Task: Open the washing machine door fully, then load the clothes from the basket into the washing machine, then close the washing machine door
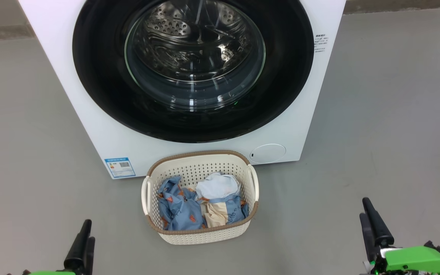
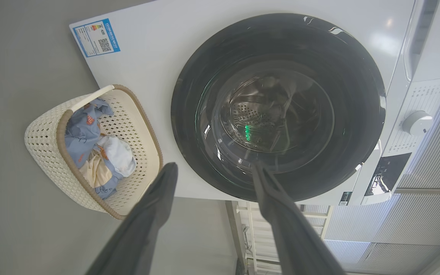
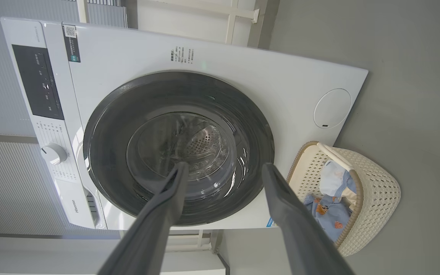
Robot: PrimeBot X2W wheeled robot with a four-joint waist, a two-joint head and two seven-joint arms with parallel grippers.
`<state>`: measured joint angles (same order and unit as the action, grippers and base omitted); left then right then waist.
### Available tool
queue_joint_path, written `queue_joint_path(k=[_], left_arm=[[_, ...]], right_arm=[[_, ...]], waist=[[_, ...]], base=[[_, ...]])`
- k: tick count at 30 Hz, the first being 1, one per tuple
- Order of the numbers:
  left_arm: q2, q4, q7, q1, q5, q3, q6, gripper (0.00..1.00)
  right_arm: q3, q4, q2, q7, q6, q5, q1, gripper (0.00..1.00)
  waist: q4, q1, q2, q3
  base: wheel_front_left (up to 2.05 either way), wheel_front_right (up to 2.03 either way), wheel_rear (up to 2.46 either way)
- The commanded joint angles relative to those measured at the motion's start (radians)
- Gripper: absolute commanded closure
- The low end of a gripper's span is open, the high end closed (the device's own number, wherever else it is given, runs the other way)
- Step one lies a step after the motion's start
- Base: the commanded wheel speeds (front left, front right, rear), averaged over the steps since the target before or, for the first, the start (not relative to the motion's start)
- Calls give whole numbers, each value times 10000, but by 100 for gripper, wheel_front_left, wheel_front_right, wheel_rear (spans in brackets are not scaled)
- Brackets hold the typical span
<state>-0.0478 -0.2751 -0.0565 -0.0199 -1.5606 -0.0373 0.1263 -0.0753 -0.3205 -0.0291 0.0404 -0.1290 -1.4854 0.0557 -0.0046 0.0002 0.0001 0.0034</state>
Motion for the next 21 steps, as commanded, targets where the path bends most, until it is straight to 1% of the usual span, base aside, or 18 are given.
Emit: queue_joint_path(k=[1, 11, 21], left_arm=[[-281, 353, 120, -442, 185, -19, 18, 0], [-776, 460, 549, -558, 872, 428, 21, 0], [-1077, 557, 847, -653, 1962, 629, 24, 0]], right_arm=[[150, 301, -87, -117, -5, 251, 566, 0], [375, 345, -100, -410, -6, 1351, 782, 0], [557, 363, -99, -703, -8, 2691, 989, 0]], waist=[[-4, -2, -1, 1], [-31, -2, -1, 10], [-72, -2, -1, 10]], base=[[0, 0, 0], [0, 0, 0], [0, 0, 0]])
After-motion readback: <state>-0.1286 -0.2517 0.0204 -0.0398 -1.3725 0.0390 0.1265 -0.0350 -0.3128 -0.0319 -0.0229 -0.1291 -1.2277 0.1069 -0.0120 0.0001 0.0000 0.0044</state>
